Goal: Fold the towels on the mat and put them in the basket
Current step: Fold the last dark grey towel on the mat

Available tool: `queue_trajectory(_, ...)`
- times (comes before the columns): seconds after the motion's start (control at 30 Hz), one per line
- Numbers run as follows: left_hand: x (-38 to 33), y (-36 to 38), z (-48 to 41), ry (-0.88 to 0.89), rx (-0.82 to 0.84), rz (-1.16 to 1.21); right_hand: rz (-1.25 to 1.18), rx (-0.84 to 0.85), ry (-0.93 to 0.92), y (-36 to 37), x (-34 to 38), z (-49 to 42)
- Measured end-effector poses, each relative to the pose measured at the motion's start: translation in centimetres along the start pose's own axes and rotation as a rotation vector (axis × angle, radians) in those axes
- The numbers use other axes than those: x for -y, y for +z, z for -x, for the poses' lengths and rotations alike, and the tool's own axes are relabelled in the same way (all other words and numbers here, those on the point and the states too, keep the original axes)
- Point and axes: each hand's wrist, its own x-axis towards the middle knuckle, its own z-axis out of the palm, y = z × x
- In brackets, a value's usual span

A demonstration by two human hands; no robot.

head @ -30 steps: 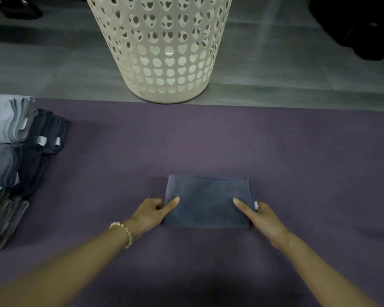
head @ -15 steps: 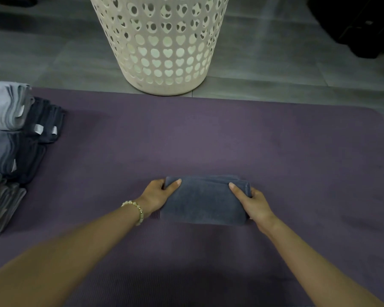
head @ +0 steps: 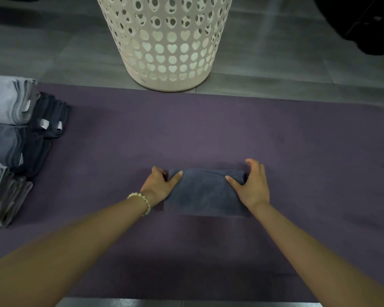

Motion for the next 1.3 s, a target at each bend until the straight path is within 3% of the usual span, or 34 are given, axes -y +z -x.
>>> queue_trajectory(0.1, -1.0, -0.3, -0.2, -0.144, 0.138, 0.047, 0.015, 0.072, -0.248, -0.4, 1.0, -0.7)
queue_trajectory(0.2, -2.1, -0.4, 0.4, -0.194, 0.251, 0.198, 0.001, 0.457, -0.292, -0.4, 4.1, -1.5)
queue_trajectory(0.3, -2.8, -0.7, 0.8, -0.046, 0.316, 0.369, 0.147, 0.765, -0.251, 0.0, 7.0, -2.4)
queue_trajectory(0.4, -3.0, -2.7, 0.8, 0.142, 0.304, 0.307, 0.187, 0.898, -0.122, 0.4, 8.8, -3.4)
queue_trajectory(0.57, -3.7, -8.7, 0.7, 0.201, 0.176, 0.329, -0.066, 0.979, -0.103, 1.4, 13.3, -2.6)
queue_trajectory(0.9, -3.8, -22.7, 0.9, 0.047, -0.120, 0.394, -0.307, 0.844, -0.192, 3.1, 28.0, -1.6)
queue_trajectory(1.07, -1.6, -27.8, 2.3, -0.021, -0.219, 0.598, -0.299, 0.873, -0.200, 5.0, 33.8, -0.3)
queue_trajectory(1.3, 3.0, -33.1, 2.7, -0.148, -0.425, 0.797, -0.087, 1.008, -0.246, 9.1, 39.3, 1.6)
